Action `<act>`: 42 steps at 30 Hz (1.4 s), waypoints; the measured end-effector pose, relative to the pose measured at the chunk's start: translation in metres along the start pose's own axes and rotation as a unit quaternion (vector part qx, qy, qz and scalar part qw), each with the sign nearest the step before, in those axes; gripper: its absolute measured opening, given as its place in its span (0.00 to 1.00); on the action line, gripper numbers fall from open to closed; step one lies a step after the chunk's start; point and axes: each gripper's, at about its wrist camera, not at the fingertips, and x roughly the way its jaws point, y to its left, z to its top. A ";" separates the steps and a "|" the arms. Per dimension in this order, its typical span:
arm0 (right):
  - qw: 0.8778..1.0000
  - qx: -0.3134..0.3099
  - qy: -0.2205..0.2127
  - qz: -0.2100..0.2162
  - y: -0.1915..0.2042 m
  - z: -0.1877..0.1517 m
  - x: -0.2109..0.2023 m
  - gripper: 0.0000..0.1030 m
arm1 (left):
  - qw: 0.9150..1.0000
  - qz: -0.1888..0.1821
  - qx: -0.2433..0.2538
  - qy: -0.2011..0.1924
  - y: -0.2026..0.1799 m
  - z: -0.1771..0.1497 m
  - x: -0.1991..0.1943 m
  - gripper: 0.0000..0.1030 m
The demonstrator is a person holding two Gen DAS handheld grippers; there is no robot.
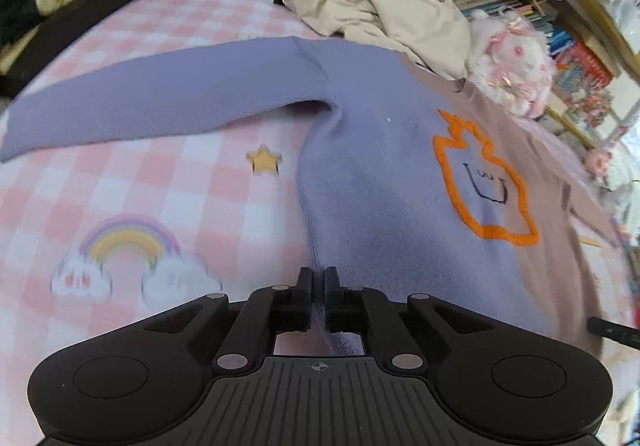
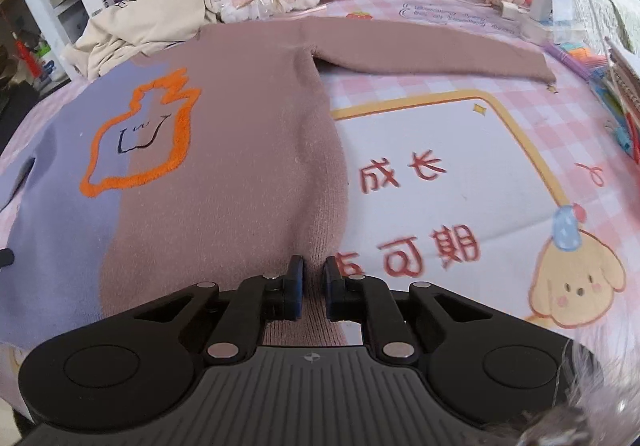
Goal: Fold clothes
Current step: 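Pull both hems apart to stretch the sweater flat, then open both grippers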
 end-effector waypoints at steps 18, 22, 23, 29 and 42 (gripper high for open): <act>0.999 -0.017 -0.004 0.035 -0.012 -0.034 -0.021 0.11 | 1.000 -0.021 -0.015 0.006 0.007 -0.040 -0.026 0.09; 1.000 -0.013 -0.002 0.018 -0.019 -0.038 -0.025 0.10 | 1.000 -0.025 -0.003 0.016 -0.006 -0.051 -0.029 0.04; 1.000 -0.012 0.001 0.016 -0.020 -0.041 -0.027 0.10 | 1.000 -0.025 0.002 0.016 -0.008 -0.055 -0.032 0.04; 0.999 -0.025 0.009 0.024 -0.016 -0.046 -0.030 0.09 | 1.000 -0.006 -0.017 0.003 0.005 -0.059 -0.040 0.04; 0.999 -0.024 -0.018 0.010 -0.010 -0.044 -0.022 0.09 | 1.000 -0.003 0.000 -0.009 0.000 -0.059 -0.038 0.04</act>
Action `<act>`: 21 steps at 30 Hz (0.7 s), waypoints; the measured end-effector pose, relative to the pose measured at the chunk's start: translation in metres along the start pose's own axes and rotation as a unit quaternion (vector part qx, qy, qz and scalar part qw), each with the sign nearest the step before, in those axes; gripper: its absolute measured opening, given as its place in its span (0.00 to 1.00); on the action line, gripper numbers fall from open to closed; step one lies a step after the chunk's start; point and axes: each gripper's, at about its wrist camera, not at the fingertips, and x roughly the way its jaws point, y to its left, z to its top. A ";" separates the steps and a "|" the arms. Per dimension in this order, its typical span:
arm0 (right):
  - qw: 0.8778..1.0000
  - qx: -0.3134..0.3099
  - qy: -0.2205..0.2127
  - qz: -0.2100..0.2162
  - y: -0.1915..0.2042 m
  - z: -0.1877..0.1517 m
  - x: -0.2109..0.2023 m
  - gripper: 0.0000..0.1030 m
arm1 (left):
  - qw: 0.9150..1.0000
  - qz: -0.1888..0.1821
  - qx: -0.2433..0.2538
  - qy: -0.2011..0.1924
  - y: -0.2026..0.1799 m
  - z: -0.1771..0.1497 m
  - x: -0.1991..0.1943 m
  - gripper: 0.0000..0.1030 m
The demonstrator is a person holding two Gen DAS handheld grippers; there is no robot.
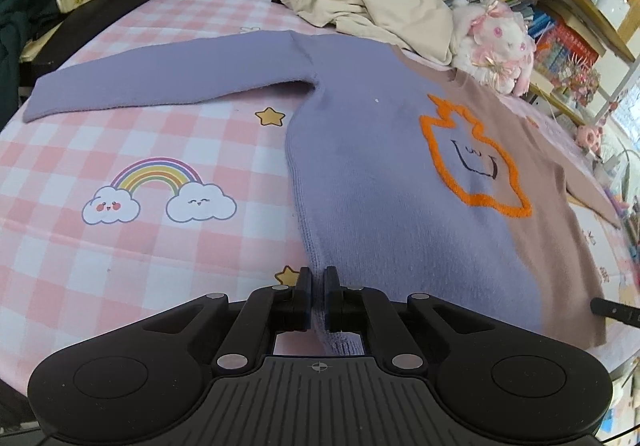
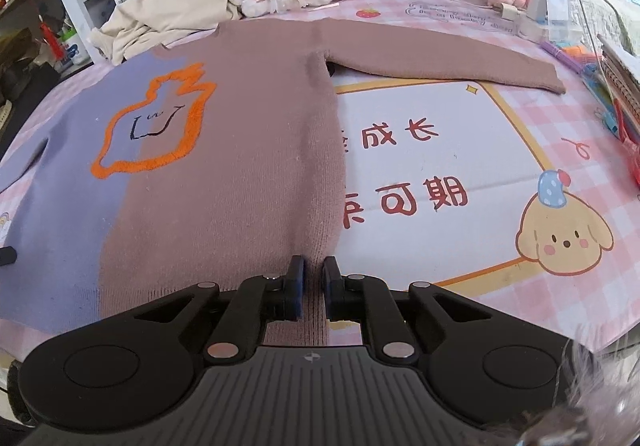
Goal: Fold clothes
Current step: 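Pull both hems apart to stretch the sweater flat, then open both grippers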
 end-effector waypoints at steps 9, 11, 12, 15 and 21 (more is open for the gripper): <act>1.000 -0.004 -0.001 -0.004 0.000 -0.001 0.001 0.10 | 1.000 -0.004 -0.005 -0.001 -0.002 -0.002 0.000 0.04; 1.000 -0.007 -0.002 -0.008 0.001 0.000 0.001 0.10 | 1.000 -0.006 -0.007 -0.001 -0.001 -0.001 0.000 0.04; 1.000 -0.009 -0.002 -0.010 0.002 0.000 0.001 0.10 | 1.000 -0.006 -0.008 -0.002 -0.001 -0.001 0.001 0.04; 1.000 -0.010 -0.002 -0.014 0.003 0.000 0.001 0.10 | 1.000 -0.004 -0.008 -0.005 -0.003 -0.003 0.000 0.04; 1.000 -0.017 0.003 -0.008 0.002 0.001 0.002 0.10 | 1.000 0.002 -0.007 -0.010 -0.006 -0.004 0.000 0.05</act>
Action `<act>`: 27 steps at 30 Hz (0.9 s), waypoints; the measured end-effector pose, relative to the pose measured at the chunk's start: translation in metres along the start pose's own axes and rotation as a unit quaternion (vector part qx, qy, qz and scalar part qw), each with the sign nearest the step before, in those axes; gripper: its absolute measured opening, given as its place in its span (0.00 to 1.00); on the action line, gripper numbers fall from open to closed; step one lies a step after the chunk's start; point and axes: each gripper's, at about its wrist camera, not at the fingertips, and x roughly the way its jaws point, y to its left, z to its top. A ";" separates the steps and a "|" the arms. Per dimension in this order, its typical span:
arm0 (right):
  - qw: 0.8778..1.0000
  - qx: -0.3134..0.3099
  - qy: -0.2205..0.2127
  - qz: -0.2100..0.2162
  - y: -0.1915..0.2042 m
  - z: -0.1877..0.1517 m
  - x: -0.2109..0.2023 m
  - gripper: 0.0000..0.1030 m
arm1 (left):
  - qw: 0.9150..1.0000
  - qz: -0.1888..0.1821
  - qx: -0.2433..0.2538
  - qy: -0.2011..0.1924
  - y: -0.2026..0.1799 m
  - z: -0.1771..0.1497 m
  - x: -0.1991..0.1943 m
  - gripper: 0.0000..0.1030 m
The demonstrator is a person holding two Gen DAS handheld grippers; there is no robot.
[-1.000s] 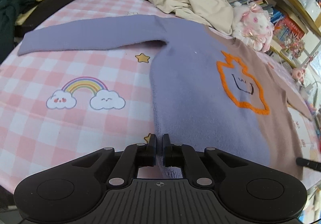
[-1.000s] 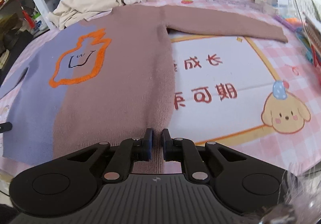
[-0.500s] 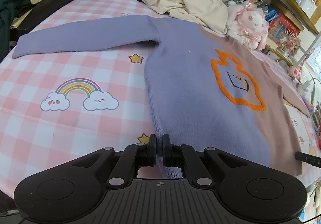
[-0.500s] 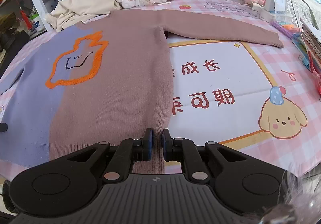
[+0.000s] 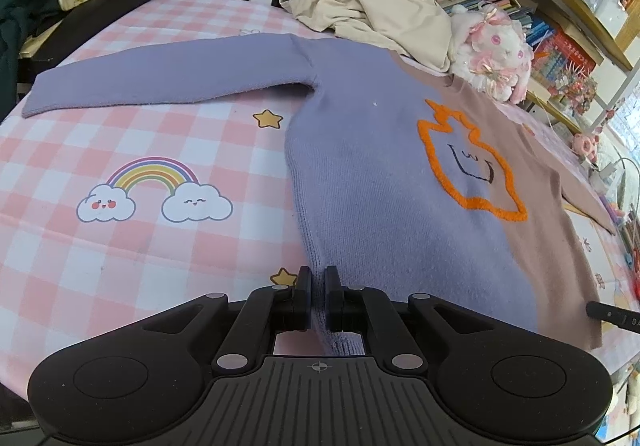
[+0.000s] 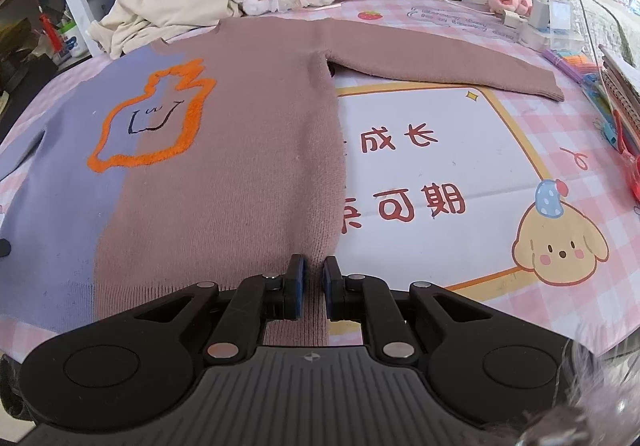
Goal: Fold clothes
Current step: 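Pull both hems apart to stretch the sweater flat, then open both grippers, then grasp the lavender sleeve cuff with the left gripper and lift it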
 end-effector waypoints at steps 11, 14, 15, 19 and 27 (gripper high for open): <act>1.000 -0.001 0.006 0.018 -0.011 0.003 -0.001 0.22 | 0.992 0.058 -0.108 -0.032 -0.011 -0.006 -0.017 0.54; 1.000 0.009 -0.010 0.025 -0.018 0.004 -0.007 0.36 | 0.984 0.060 -0.145 -0.081 -0.016 -0.012 -0.038 0.62; 1.000 0.005 -0.013 0.028 -0.019 0.004 -0.009 0.41 | 0.983 0.065 -0.149 -0.090 -0.020 -0.014 -0.044 0.64; 0.999 -0.003 -0.035 0.027 -0.020 0.004 -0.020 0.56 | 0.982 0.084 -0.136 -0.096 -0.039 -0.022 -0.057 0.69; 0.996 0.000 -0.084 -0.014 -0.006 -0.025 -0.044 0.83 | 0.988 0.091 -0.091 -0.086 -0.083 -0.036 -0.062 0.78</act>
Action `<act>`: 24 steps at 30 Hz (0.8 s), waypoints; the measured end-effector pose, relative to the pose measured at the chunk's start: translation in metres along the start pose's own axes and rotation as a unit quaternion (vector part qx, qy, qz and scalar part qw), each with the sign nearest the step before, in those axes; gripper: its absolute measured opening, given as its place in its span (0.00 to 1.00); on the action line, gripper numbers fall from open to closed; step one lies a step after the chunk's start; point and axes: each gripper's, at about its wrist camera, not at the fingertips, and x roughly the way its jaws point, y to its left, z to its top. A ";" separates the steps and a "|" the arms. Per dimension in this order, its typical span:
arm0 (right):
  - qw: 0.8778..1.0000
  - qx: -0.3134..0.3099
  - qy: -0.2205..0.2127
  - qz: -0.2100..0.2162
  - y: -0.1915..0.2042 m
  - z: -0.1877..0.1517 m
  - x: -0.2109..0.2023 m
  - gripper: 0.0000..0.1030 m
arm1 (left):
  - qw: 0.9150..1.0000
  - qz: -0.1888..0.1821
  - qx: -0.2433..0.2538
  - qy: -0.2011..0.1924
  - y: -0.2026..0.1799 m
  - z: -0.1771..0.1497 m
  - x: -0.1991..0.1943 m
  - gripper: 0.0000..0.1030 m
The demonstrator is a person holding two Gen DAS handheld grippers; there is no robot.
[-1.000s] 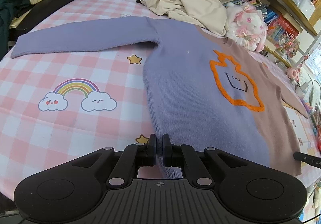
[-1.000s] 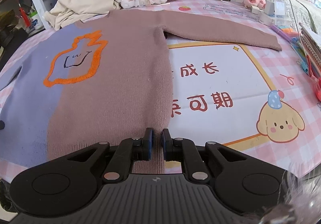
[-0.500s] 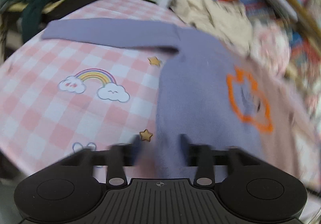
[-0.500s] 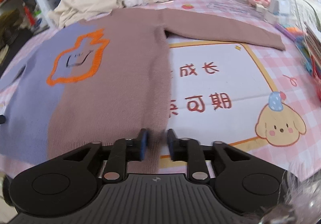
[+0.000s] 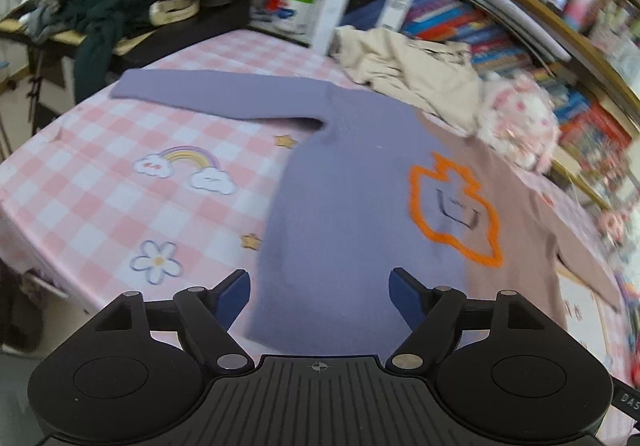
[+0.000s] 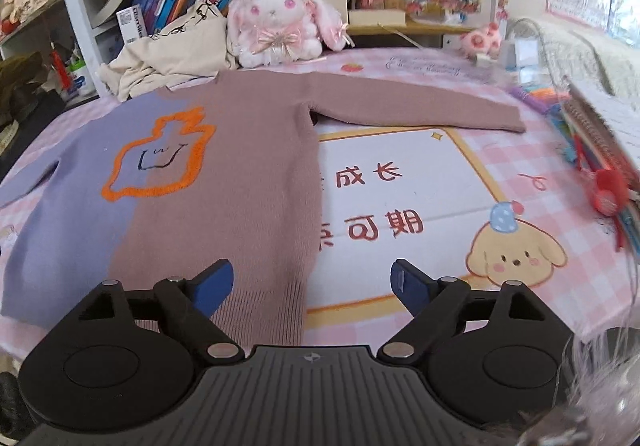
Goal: Fold clothes
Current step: 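Grasp the lavender sleeve cuff with the left gripper and lift it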
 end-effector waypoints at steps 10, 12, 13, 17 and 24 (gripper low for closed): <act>0.997 0.046 0.003 -0.056 0.000 0.000 0.000 0.85 | 0.993 -0.047 0.107 -0.028 -0.023 0.001 -0.001 0.87; 0.996 0.057 0.002 -0.066 0.008 -0.001 -0.001 0.86 | 0.990 -0.065 0.121 -0.025 -0.019 0.006 0.003 0.87; 0.995 0.063 0.001 -0.071 0.012 -0.001 -0.002 0.87 | 0.989 -0.073 0.127 -0.026 -0.014 0.009 0.005 0.87; 0.994 0.074 0.002 -0.078 0.049 -0.002 0.003 0.88 | 0.984 -0.091 0.153 -0.024 0.012 0.025 0.014 0.89; 0.998 -0.007 -0.028 -0.055 0.147 0.003 0.005 0.90 | 0.986 -0.098 0.133 -0.012 0.076 0.063 0.036 0.91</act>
